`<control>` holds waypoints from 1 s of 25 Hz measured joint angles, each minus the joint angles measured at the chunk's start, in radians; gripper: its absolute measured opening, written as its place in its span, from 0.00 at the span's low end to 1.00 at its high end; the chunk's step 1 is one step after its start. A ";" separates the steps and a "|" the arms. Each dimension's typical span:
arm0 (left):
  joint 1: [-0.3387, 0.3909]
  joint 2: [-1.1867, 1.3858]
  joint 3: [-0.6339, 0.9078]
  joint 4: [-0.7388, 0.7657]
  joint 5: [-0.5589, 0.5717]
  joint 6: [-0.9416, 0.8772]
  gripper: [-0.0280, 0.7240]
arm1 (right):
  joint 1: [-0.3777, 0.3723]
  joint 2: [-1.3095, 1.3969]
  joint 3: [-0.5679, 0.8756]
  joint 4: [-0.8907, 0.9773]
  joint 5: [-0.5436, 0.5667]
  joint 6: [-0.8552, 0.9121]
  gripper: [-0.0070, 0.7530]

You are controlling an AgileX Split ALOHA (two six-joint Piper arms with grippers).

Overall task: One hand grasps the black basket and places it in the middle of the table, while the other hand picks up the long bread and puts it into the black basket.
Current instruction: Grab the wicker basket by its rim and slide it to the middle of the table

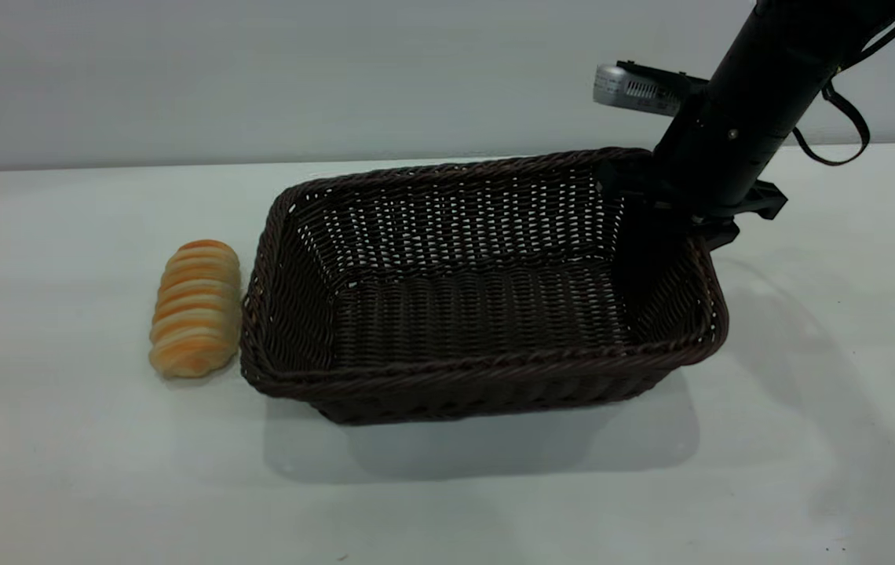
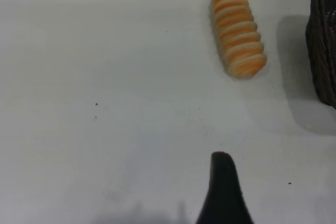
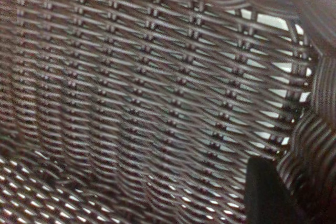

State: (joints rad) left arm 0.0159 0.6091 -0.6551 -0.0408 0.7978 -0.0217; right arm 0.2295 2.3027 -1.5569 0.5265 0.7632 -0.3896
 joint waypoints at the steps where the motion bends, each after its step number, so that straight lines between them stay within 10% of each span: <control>1: 0.000 0.000 0.000 0.000 0.000 0.000 0.79 | 0.000 0.004 0.000 0.000 0.000 -0.002 0.31; 6: 0.000 0.000 0.000 0.000 0.000 0.000 0.79 | 0.000 0.006 -0.001 0.005 -0.002 -0.002 0.32; 15: 0.000 0.000 0.000 0.000 0.000 0.000 0.79 | -0.056 -0.051 -0.002 0.023 0.004 0.001 0.68; 25: 0.000 0.000 0.000 -0.004 -0.003 0.000 0.79 | -0.151 -0.161 -0.042 -0.058 0.248 0.017 0.72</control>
State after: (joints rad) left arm 0.0159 0.6091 -0.6551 -0.0445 0.7944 -0.0217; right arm 0.0788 2.1421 -1.5988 0.4684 1.0113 -0.3726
